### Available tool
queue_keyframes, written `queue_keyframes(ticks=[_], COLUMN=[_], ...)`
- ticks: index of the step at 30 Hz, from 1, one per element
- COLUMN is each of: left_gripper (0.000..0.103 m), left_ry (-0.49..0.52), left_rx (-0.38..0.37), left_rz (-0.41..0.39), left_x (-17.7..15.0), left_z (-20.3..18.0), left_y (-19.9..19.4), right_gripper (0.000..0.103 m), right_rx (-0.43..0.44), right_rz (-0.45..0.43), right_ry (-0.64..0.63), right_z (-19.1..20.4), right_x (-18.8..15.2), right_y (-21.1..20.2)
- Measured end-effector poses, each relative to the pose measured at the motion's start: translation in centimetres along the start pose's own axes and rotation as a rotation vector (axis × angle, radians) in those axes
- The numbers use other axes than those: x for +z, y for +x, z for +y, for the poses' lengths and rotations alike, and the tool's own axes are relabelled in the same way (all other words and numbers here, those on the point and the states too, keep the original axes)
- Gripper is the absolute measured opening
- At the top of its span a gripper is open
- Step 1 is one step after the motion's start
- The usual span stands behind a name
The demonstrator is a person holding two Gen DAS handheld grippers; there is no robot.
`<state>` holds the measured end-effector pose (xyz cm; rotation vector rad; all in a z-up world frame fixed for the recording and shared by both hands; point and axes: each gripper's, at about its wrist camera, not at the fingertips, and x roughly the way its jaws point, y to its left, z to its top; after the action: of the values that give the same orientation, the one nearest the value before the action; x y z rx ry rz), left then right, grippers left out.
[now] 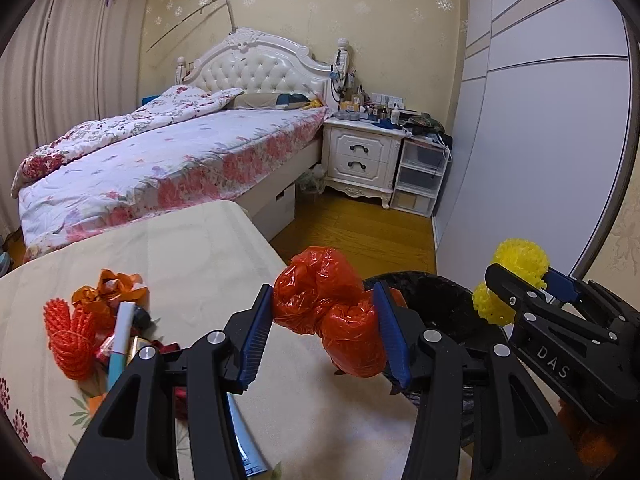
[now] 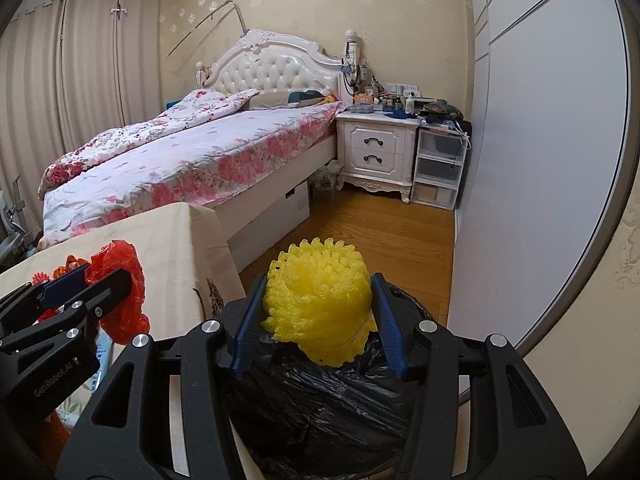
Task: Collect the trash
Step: 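Carry both items over the black bin and open both grippers, then reach the left gripper to the red mesh net and grasp it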
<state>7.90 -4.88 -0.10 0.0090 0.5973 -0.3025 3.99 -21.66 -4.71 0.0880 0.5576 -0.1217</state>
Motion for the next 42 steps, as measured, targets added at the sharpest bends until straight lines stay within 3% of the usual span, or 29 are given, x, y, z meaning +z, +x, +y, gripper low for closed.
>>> queue_keyframes(ticks=[8, 9, 10, 16, 21, 35, 42], left_gripper=[0.051, 0.052, 0.055, 0.073, 0.077, 0.077, 0.077], left_ry=[0.040, 0.044, 0.047, 0.028, 0.016, -0.033, -0.098], left_rx=[-0.021, -0.025, -0.029, -0.029, -0.024, 0.082, 0.156], left_rz=[0.044, 0.051, 0.059, 0.058, 0.059, 0.069, 0.084], left_x=[0.4, 0.4, 0.4, 0.3, 0.3, -0.7, -1.8], left_z=[-1.4, -1.5, -1.6, -1.8, -1.6, 1.9, 5.5], left_y=[2.8, 3.0, 3.3, 3.8, 3.4, -0.7, -3.6], right_gripper=[0.053, 0.061, 0.066, 0.066, 0.066, 0.072, 0.072], right_rx=[-0.026, -0.031, -0.035, -0.056, -0.065, 0.003, 0.057], right_rz=[0.024, 0.024, 0.021, 0.017, 0.014, 0.037, 0.052], right_ry=[0.052, 0.064, 0.078, 0.106, 0.100, 0.097, 0.047], right_z=[-1.8, -2.1, -2.4, -3.4, -3.2, -1.0, 2.4], right_x=[-0.3, -0.3, -0.3, -0.3, -0.2, -0.4, -0.7], right_y=[1.4, 1.4, 1.4, 1.2, 0.9, -0.4, -1.0])
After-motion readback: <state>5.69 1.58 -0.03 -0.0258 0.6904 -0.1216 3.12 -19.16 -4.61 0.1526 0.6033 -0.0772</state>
